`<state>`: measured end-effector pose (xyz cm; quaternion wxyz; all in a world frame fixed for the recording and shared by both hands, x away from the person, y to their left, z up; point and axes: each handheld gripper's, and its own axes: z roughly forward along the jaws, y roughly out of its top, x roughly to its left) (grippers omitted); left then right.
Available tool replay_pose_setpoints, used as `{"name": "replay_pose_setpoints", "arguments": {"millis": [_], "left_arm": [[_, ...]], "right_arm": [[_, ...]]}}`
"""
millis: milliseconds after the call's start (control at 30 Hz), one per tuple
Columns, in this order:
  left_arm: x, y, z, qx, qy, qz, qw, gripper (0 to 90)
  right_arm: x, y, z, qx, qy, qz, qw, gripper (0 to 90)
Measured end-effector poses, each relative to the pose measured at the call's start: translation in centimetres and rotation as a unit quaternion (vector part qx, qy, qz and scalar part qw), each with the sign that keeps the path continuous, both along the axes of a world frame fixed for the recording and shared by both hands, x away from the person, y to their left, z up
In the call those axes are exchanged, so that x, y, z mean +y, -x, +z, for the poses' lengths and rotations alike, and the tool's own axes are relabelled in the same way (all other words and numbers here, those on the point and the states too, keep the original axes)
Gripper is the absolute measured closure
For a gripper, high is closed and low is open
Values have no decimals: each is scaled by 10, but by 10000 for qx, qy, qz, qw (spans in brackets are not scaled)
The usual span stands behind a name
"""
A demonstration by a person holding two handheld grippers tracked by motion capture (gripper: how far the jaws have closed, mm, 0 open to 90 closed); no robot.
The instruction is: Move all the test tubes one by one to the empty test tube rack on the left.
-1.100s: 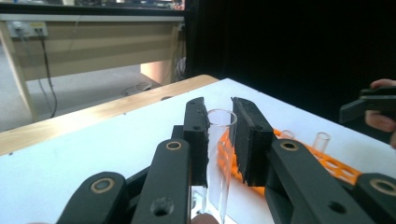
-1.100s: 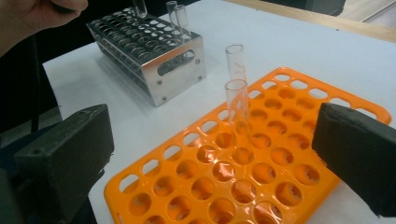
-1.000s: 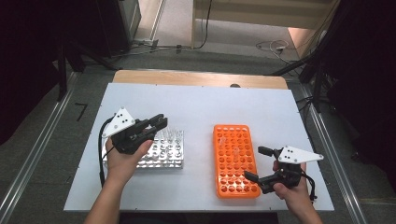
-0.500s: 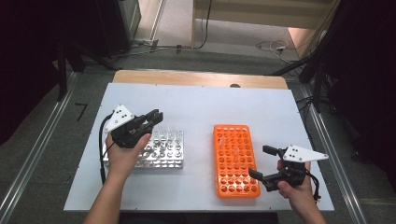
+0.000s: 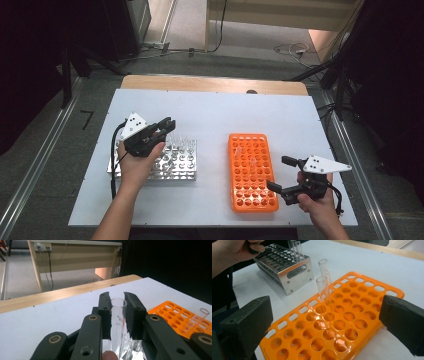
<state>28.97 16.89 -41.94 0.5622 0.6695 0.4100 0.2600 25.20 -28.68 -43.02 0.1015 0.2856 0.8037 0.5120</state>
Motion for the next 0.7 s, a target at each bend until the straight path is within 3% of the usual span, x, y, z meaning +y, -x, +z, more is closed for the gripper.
{"name": "replay_pose_setpoints", "arguments": {"millis": [200, 400, 700], "left_arm": [[-4, -2, -4, 95, -91, -22, 9999, 747], [-3, -3, -6, 319, -86, 44, 9994, 747], [-8, -4, -9, 646, -303, 110, 9974, 745]], "right_arm": [[0, 0, 0, 4, 11, 15, 10000, 0], [0, 0, -1, 1, 18, 30, 10000, 0], [-1, 0, -1, 3, 30, 44, 10000, 0]]}}
